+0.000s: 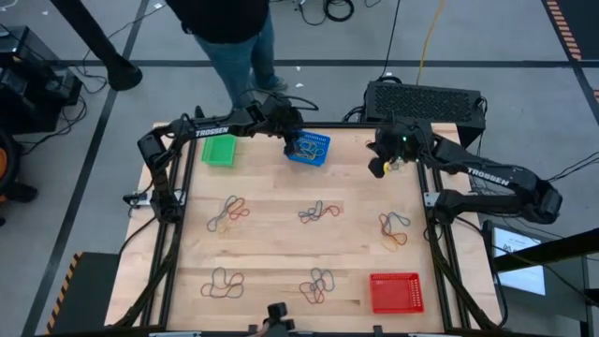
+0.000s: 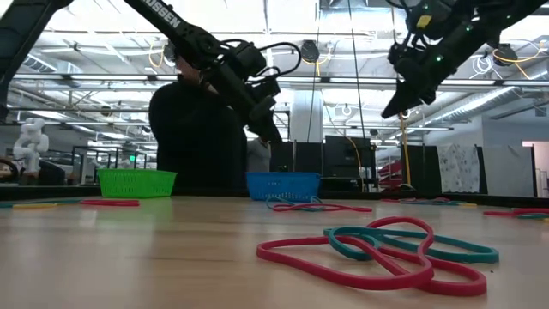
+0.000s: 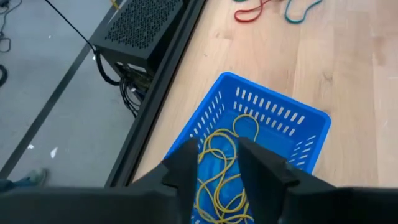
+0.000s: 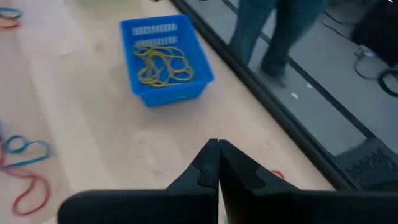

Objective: Sort rubber bands into baskets
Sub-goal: Put the yellow rubber band into the blue bin

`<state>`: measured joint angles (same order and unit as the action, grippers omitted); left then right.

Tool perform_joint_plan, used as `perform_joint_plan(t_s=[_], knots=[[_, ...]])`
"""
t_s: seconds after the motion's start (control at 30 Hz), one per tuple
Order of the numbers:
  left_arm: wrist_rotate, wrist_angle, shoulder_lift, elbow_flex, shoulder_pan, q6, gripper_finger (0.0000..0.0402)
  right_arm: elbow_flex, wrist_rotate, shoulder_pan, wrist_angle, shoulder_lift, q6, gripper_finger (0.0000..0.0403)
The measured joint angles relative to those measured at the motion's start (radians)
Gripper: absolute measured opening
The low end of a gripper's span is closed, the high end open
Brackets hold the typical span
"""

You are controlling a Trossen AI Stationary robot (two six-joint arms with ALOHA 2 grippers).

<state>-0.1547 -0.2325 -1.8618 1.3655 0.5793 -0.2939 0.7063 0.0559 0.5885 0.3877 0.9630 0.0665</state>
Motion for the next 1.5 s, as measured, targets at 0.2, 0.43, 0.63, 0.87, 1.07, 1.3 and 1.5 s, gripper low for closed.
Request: perform_joint_plan(t_s=[0.2,0.43,0.63,0.87,1.07,1.3,1.5], knots=[[0.032,-0.047,0.043,0.000,0.000,0.002,0.0169,0.000,-0.002,0.111,-0.009,0.061,-0.061,0.0000],[-0.017,-0.062,0.119,-0.008,0.000,0.037,0.0172,0.002,0.005,0.290,-0.032,0.266,-0.089,0.0000],[-0.098,0.114,0.209,-0.151,0.000,0.105,0.0173,0.070,0.000,0.386,0.036,0.436,-0.106,0.0000],[-0.139,0.369,0.363,-0.342,-0.044,0.153,0.0173,0.095,0.001,0.436,0.096,0.560,-0.120,0.0000],[-0.138,0.726,0.393,-0.504,-0.072,0.196,0.0173,0.095,-0.013,0.442,0.110,0.569,-0.135,0.0000],[-0.147,0.758,0.395,-0.539,-0.082,0.205,0.0173,0.108,0.030,0.442,0.178,0.567,-0.155,0.0000],[-0.163,0.763,0.395,-0.539,-0.101,0.173,0.0173,0.109,0.074,0.443,0.181,0.570,-0.161,0.0002]])
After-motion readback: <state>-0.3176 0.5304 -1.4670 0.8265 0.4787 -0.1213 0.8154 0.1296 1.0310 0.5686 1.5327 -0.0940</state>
